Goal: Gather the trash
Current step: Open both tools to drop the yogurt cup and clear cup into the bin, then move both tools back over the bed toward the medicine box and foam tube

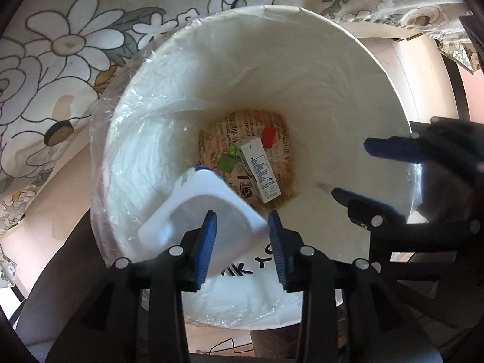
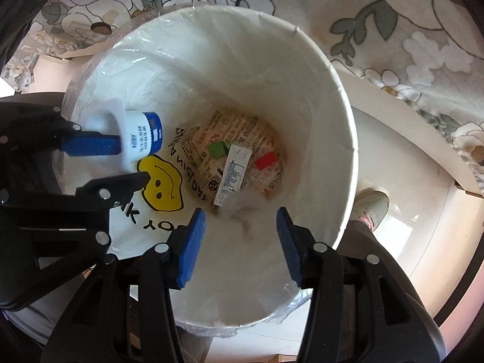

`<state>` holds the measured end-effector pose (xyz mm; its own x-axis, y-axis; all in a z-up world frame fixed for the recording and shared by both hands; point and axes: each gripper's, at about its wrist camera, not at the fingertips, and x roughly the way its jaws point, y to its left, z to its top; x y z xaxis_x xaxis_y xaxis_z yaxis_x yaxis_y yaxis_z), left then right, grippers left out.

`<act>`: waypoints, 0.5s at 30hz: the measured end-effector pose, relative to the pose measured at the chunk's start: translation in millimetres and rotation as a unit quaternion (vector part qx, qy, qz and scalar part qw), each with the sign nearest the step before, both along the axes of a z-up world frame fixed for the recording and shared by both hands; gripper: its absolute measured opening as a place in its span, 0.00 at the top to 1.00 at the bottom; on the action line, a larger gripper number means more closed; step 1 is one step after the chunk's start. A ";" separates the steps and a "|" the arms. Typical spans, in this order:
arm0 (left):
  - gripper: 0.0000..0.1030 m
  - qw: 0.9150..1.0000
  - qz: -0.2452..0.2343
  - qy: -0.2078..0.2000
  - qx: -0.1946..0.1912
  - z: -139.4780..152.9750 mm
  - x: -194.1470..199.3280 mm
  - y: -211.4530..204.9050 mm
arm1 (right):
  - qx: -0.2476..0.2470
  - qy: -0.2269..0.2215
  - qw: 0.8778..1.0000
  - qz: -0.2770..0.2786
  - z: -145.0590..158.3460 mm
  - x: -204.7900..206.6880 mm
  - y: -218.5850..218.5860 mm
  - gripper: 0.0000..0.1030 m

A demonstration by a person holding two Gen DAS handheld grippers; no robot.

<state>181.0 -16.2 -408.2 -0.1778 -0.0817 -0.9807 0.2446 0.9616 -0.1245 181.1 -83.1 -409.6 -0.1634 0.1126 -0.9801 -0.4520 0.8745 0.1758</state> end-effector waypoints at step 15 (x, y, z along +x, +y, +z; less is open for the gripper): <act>0.62 0.999 0.013 -0.034 -0.023 51.4 -4.8 1.5 | 0.026 -0.040 0.999 -0.024 52.9 5.4 -24.6 0.51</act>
